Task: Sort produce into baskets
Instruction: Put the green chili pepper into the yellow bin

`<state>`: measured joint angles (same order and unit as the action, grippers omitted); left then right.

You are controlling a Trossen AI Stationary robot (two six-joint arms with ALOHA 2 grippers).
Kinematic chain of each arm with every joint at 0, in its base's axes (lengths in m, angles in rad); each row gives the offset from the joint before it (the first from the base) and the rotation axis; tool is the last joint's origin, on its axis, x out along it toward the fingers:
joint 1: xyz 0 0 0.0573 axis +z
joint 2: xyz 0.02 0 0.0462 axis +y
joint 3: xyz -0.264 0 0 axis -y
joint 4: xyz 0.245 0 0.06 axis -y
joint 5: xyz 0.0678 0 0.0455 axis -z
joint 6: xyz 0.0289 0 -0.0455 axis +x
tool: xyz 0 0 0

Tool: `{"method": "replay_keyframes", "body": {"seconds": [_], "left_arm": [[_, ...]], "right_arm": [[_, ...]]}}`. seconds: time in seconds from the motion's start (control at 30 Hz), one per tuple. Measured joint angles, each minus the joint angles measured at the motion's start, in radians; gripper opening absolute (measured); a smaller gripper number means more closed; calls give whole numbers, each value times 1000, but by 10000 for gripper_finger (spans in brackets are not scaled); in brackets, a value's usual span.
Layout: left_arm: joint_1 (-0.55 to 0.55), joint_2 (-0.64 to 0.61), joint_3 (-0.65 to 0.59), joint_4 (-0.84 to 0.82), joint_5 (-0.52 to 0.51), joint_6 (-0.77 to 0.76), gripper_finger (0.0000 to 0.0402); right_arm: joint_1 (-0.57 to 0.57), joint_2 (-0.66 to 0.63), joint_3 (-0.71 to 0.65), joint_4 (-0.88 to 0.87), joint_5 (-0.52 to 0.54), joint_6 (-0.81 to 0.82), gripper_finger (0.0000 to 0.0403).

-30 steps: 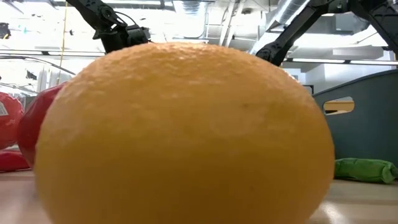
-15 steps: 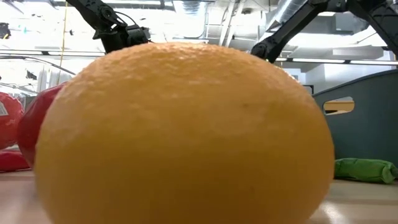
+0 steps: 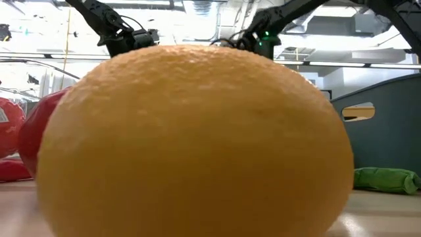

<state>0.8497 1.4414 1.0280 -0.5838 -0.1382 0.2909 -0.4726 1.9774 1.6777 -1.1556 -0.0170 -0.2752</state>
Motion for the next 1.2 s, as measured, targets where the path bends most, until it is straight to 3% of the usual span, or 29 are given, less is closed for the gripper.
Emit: {"method": "replay_keyframes", "body": {"seconds": [0.63, 0.83, 1.03, 1.2], "left_arm": [[-28, 0, -10, 14, 0, 13, 210], [-70, -3, -11, 50, 6, 42, 210], [-140, -46, -11, 76, 97, 83, 210], [-201, -87, -11, 83, 99, 84, 210]], "right_arm": [[240, -1, 27, -367, -1, 237, 59], [273, -2, 27, -414, -1, 309, 59], [292, -2, 27, -415, -2, 296, 60], [290, -2, 27, -415, -3, 296, 83]]}}
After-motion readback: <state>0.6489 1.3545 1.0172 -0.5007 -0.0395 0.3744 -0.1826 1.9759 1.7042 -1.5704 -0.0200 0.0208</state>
